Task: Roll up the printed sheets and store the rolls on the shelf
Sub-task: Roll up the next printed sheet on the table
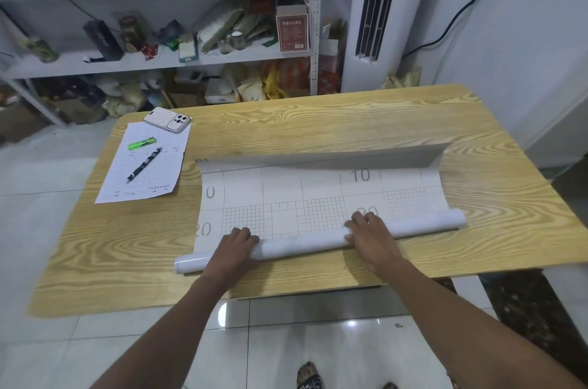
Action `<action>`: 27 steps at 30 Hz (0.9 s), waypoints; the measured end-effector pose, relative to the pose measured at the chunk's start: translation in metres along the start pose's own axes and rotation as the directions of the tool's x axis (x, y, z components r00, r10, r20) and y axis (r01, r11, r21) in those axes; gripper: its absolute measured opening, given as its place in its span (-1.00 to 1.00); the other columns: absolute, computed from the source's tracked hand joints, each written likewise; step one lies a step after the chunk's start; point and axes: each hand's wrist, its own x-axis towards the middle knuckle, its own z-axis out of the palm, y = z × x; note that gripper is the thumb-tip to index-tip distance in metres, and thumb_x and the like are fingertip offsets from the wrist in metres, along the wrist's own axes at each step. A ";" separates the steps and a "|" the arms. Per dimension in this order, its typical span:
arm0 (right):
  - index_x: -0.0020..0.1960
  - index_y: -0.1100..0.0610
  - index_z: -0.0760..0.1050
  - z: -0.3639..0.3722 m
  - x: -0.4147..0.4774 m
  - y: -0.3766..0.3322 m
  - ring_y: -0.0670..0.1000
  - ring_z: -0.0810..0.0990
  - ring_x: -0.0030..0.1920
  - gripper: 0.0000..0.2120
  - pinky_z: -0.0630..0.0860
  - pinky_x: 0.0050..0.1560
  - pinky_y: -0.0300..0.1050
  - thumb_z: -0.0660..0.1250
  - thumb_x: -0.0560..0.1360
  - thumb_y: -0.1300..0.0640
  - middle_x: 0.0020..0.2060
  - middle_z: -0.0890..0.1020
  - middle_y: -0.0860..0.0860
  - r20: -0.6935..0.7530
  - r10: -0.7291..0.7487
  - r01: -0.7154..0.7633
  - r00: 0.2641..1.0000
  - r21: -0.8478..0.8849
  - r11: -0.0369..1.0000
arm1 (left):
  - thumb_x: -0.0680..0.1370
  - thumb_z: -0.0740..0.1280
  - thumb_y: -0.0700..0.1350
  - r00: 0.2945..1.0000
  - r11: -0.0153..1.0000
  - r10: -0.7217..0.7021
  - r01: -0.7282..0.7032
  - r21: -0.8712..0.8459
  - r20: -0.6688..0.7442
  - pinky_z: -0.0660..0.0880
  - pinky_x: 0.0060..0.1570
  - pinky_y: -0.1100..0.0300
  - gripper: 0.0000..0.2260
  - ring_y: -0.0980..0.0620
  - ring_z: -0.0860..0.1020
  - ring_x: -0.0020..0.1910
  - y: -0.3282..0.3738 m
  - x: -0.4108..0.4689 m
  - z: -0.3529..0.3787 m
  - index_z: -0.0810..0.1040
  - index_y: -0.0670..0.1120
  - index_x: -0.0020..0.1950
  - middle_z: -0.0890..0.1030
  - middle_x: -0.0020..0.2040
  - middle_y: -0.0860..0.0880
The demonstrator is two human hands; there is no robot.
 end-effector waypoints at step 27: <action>0.22 0.09 0.39 -0.001 0.004 -0.005 0.10 0.38 0.15 -0.56 0.25 0.22 -0.04 0.23 0.49 -0.18 0.14 0.50 0.00 0.038 0.098 -0.100 0.994 0.071 0.992 | 0.45 0.39 -0.02 0.994 0.993 -0.069 0.077 -0.095 0.090 0.40 -0.06 0.06 -0.53 -0.12 0.45 0.01 0.003 0.000 -0.004 0.35 -0.04 0.31 0.41 0.16 -0.12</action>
